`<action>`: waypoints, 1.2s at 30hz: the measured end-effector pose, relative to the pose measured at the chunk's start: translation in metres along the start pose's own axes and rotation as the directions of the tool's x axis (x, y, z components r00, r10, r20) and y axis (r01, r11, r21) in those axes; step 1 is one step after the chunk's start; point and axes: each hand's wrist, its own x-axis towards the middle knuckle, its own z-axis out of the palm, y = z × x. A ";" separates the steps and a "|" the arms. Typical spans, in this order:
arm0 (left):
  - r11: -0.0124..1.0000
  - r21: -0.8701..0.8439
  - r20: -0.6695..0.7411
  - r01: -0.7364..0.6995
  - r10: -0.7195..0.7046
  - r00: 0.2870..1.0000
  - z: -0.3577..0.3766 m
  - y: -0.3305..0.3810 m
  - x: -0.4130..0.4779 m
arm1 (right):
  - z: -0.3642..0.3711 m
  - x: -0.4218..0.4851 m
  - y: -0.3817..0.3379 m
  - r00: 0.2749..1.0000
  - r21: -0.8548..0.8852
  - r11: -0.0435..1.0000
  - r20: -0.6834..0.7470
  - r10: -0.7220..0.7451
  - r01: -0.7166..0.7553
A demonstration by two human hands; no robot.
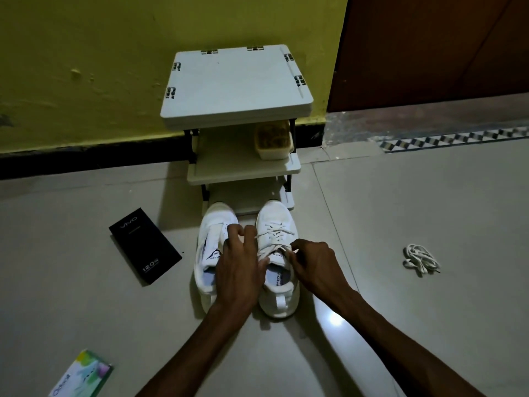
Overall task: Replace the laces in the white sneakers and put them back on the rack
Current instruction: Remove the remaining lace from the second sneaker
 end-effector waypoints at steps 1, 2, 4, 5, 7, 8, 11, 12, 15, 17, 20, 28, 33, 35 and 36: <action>0.995 0.083 -0.037 -0.060 0.063 0.997 0.000 0.002 0.001 | -0.001 0.001 -0.001 1.000 -0.013 1.000 0.013 0.006 -0.006; 0.984 0.141 -0.036 -0.112 0.118 0.992 0.001 0.004 0.001 | -0.001 0.001 -0.003 1.000 -0.026 1.000 0.029 0.013 -0.012; 0.960 0.195 0.016 -0.201 0.202 0.979 0.004 0.006 0.001 | -0.001 0.000 -0.008 0.997 -0.068 0.997 0.068 0.045 -0.041; 0.950 0.205 0.048 -0.236 0.231 0.972 0.006 0.007 0.001 | -0.001 0.000 -0.011 0.995 -0.087 0.995 0.082 0.060 -0.053; 0.929 0.212 0.074 -0.304 0.295 0.953 0.010 0.006 0.002 | -0.002 0.000 -0.011 0.994 -0.093 0.994 0.086 0.062 -0.054; 0.921 0.203 0.064 -0.334 0.328 0.943 0.012 0.005 0.003 | -0.003 0.000 -0.010 0.994 -0.089 0.994 0.084 0.064 -0.056; 0.898 0.200 0.040 -0.392 0.392 0.919 0.012 0.006 0.007 | -0.006 -0.003 -0.009 0.995 -0.045 0.996 0.057 0.082 -0.080; 0.888 0.226 0.050 -0.400 0.400 0.915 0.013 0.007 0.008 | -0.006 -0.004 -0.009 0.995 -0.017 0.996 0.047 0.086 -0.085; 0.885 0.266 0.071 -0.382 0.377 0.923 0.015 0.011 0.008 | -0.001 -0.007 -0.010 0.995 -0.002 0.995 0.018 0.100 -0.100; 0.888 0.240 0.054 -0.392 0.391 0.919 0.016 0.010 0.009 | 0.004 -0.010 -0.012 0.992 -0.027 0.992 -0.013 0.125 -0.126; 0.881 0.176 0.036 -0.439 0.440 0.898 0.015 0.005 0.013 | 0.012 -0.014 -0.013 0.988 -0.017 0.990 -0.069 0.138 -0.140; 0.972 0.038 0.225 -0.234 0.220 0.949 0.009 0.015 0.027 | 0.021 -0.012 -0.016 0.983 -0.051 0.985 -0.088 0.161 -0.165; 0.996 0.084 0.395 -0.036 0.000 0.918 0.001 0.018 0.028 | 0.019 -0.010 -0.017 0.977 -0.100 0.973 -0.074 0.202 -0.209; 0.966 -0.088 0.457 0.241 -0.176 0.872 -0.011 0.021 0.035 | 0.019 -0.011 -0.020 0.978 -0.115 0.972 -0.066 0.197 -0.203; 0.892 -0.245 0.510 0.379 -0.214 0.833 -0.017 0.022 0.037 | 0.019 -0.013 -0.022 0.981 -0.126 0.973 -0.058 0.186 -0.192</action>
